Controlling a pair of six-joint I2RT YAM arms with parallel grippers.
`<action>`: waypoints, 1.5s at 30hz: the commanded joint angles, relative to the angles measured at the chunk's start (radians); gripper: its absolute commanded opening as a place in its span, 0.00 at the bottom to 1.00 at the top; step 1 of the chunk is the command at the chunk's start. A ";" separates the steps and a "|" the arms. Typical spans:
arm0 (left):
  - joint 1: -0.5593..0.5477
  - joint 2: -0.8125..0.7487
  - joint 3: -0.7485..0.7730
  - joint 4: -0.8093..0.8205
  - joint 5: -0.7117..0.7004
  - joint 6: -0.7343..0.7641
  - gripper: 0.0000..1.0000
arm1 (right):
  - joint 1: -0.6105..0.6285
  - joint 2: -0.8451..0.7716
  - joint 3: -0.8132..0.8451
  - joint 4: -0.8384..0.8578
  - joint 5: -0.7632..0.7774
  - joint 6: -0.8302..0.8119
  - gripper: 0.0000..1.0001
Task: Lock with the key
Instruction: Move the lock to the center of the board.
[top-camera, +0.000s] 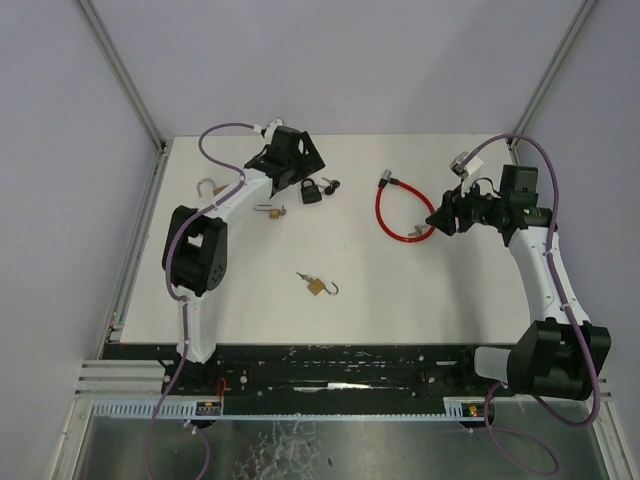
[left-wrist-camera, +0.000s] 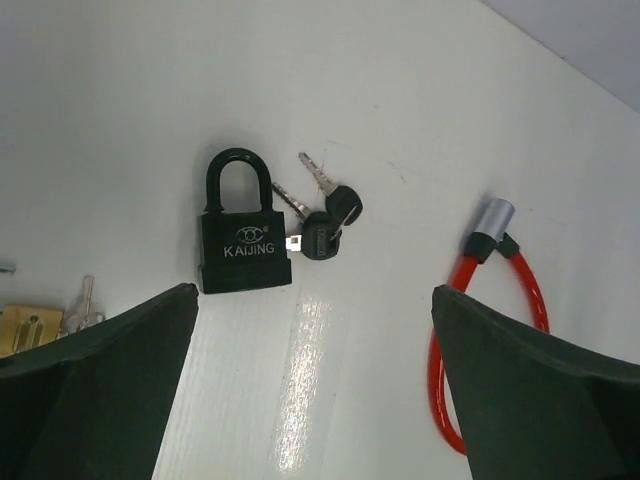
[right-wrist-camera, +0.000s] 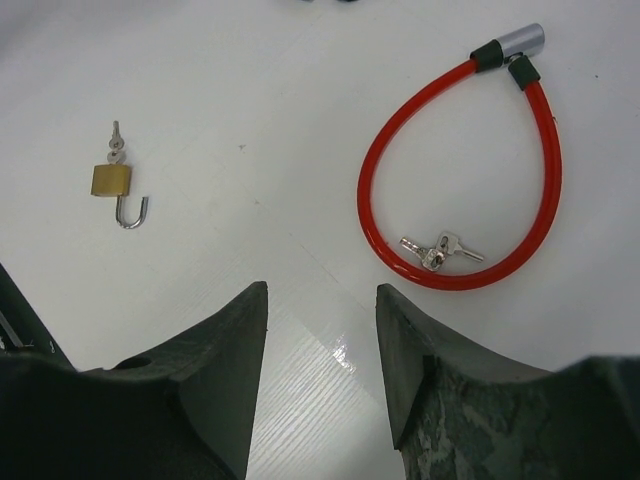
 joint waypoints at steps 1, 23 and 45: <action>-0.074 -0.021 0.050 -0.112 -0.301 -0.063 1.00 | 0.006 -0.011 -0.015 0.024 -0.012 -0.020 0.54; -0.084 0.405 0.585 -0.461 -0.357 0.012 0.83 | 0.005 0.063 -0.028 0.017 -0.010 -0.044 0.54; -0.052 0.487 0.627 -0.571 -0.227 -0.091 0.81 | 0.006 0.081 -0.028 0.008 -0.036 -0.043 0.54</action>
